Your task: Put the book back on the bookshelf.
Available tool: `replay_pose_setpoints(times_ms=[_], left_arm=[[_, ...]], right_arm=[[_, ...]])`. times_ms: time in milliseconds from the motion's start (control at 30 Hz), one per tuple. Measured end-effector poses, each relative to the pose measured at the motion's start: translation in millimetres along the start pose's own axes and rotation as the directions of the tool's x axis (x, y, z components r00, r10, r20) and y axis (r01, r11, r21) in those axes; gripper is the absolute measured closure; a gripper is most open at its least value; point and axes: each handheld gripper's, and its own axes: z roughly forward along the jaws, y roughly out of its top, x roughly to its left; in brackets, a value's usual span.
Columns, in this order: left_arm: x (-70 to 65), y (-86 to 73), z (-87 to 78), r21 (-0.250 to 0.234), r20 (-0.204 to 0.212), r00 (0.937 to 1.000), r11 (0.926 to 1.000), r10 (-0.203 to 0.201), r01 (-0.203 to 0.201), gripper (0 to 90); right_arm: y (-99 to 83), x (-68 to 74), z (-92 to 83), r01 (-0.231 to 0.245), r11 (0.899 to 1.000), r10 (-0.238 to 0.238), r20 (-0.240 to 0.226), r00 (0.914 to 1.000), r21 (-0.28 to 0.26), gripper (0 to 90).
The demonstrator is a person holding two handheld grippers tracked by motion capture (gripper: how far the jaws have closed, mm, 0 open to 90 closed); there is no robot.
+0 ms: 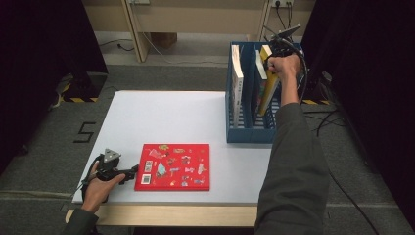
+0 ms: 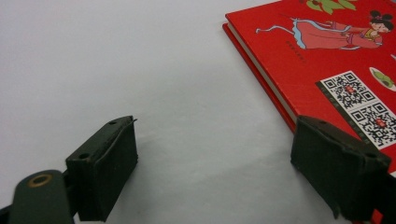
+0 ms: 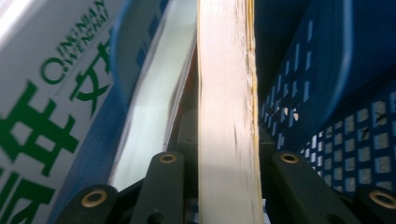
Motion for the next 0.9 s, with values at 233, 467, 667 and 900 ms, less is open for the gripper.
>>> replay_pose_setpoints(times_ms=[233,467,667,900], left_arm=[[0.0,0.0,0.0,0.0,0.0,1.0,1.0,-0.001,0.001,13.5],[0.0,0.0,0.0,0.0,0.0,1.0,1.0,0.0,0.0,13.5],[-0.1,0.0,-0.1,0.0,-0.001,1.0,1.0,0.001,-0.001,13.5],[-0.1,-0.1,-0.1,0.0,0.0,1.0,1.0,0.0,0.0,13.6]], right_arm=[[-3.6,-4.7,18.4,-0.024,1.0,0.024,-0.013,0.9996,0.01,74.2],[-3.6,-3.8,24.7,-0.03,0.999,0.03,-0.011,0.9995,0.016,73.6],[-3.0,-3.6,21.5,-0.047,0.999,0.047,-0.02,0.9987,-0.013,72.6],[-6.2,-4.7,17.8,-0.062,0.998,0.061,-0.035,0.9975,-0.026,68.9]])
